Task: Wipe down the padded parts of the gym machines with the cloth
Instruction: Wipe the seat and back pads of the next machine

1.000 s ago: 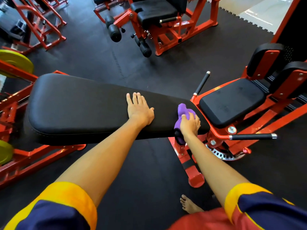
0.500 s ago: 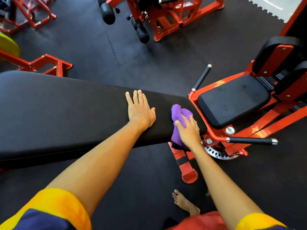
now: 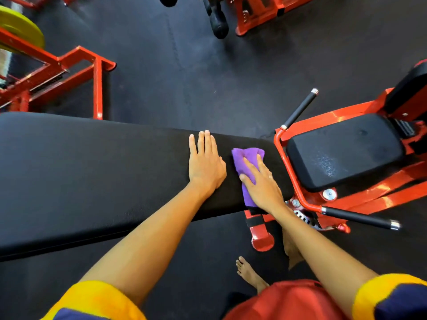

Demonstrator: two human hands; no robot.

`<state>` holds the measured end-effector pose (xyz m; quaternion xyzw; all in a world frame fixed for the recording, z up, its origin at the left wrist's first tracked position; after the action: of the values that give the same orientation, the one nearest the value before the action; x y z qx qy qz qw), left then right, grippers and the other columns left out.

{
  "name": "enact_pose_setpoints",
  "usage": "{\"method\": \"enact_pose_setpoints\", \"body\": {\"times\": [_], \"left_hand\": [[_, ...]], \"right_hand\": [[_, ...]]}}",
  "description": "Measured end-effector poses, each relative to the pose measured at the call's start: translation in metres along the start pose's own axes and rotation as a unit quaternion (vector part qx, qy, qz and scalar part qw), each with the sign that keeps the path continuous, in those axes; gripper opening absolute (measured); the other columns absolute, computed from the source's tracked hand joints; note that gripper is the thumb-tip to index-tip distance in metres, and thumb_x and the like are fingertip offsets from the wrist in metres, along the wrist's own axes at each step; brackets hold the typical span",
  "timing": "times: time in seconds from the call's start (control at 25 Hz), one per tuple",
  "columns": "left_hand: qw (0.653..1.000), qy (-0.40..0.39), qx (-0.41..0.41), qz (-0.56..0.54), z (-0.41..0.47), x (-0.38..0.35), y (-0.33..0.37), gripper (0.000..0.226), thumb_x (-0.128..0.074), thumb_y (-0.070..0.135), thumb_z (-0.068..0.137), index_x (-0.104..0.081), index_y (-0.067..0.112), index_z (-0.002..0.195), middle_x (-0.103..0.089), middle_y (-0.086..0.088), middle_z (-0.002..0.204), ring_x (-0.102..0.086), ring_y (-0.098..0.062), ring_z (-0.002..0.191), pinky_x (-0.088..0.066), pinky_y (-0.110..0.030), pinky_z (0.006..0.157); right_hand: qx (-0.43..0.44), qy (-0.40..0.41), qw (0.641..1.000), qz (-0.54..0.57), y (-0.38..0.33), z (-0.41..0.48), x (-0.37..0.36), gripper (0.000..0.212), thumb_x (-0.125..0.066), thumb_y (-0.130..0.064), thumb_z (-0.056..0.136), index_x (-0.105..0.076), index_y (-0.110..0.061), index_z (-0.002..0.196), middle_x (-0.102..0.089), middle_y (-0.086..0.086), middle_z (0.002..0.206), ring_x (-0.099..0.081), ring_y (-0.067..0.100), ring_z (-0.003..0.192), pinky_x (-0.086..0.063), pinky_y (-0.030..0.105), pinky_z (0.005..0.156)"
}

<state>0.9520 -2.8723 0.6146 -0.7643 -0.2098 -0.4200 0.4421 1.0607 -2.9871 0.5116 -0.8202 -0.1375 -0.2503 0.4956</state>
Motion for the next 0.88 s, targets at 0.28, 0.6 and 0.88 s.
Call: {"method": "enact_pose_setpoints", "body": {"times": [0.28, 0.6, 0.88], "left_hand": [[1.000, 0.004, 0.007, -0.002, 0.015, -0.004, 0.013, 0.070, -0.025, 0.039, 0.104, -0.011, -0.003, 0.159, -0.009, -0.023, 0.167, -0.005, -0.039, 0.155, -0.001, -0.063, 0.122], [1.000, 0.003, -0.001, 0.004, 0.021, -0.006, 0.022, 0.071, -0.021, 0.043, 0.106, -0.010, -0.003, 0.159, -0.010, -0.024, 0.167, -0.004, -0.042, 0.155, -0.004, -0.065, 0.121], [1.000, 0.007, 0.002, 0.001, 0.024, -0.007, 0.025, 0.074, -0.024, 0.045, 0.104, -0.011, -0.003, 0.159, -0.013, -0.024, 0.166, -0.006, -0.043, 0.154, -0.005, -0.068, 0.119]], "right_hand": [[-0.125, 0.005, 0.992, 0.036, 0.003, 0.108, 0.017, 0.055, -0.035, -0.053, 0.106, -0.023, -0.047, 0.159, 0.001, 0.001, 0.173, -0.019, 0.036, 0.154, -0.017, 0.048, 0.125], [0.091, -0.023, 0.996, -0.011, 0.020, 0.044, 0.007, 0.054, -0.043, -0.044, 0.107, -0.028, -0.040, 0.159, -0.004, -0.003, 0.172, -0.016, 0.028, 0.156, -0.019, 0.041, 0.124], [-0.047, 0.021, 0.997, 0.066, -0.022, 0.135, 0.026, 0.053, -0.035, -0.050, 0.105, -0.041, -0.031, 0.154, -0.036, 0.000, 0.163, -0.039, 0.029, 0.145, -0.031, 0.042, 0.115]]}}
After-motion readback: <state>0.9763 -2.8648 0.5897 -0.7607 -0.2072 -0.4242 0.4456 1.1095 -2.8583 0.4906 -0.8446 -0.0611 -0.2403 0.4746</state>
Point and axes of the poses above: each hand's wrist, its own z-axis towards the middle knuckle, its own x-axis out of the back of the hand, y = z × x, the point moved 9 cm from there along z, towards the middle knuckle
